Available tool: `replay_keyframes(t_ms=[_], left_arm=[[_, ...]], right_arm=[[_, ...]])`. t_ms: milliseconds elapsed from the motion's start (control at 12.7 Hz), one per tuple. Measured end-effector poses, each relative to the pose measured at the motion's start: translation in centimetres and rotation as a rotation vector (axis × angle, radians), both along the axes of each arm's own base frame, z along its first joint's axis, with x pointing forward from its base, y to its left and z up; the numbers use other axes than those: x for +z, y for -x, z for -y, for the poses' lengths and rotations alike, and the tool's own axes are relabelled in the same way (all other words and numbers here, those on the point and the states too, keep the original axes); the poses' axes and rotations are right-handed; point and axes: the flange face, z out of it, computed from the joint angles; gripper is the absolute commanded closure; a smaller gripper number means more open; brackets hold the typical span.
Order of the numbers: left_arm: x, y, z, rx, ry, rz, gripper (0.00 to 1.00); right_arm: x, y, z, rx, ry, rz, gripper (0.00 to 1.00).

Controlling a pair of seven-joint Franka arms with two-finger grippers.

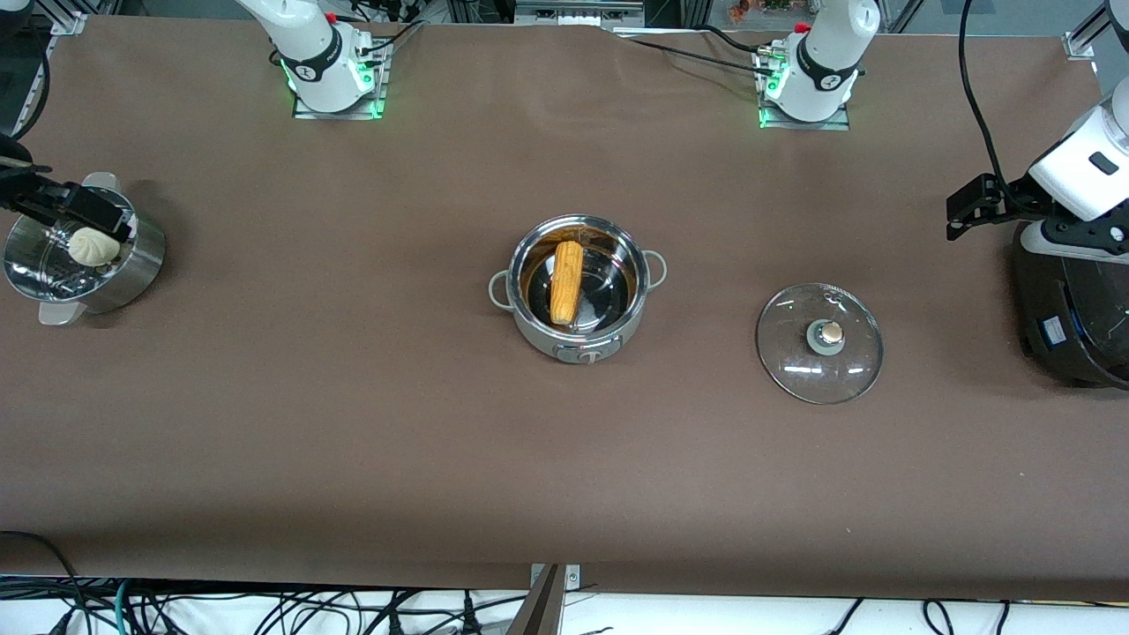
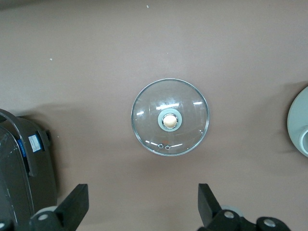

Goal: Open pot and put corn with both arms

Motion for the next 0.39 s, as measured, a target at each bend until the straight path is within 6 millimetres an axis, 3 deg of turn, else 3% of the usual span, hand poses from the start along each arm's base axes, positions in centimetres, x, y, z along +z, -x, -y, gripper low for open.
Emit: replay_keyframes(t_ms=[395], left_arm=[[0.0,0.0,-0.07,0.001,0.0,0.0,0.0]], right_arm=[[-1.0,-0.55,-0.6,0.044,0.003,-0.029,0.0]])
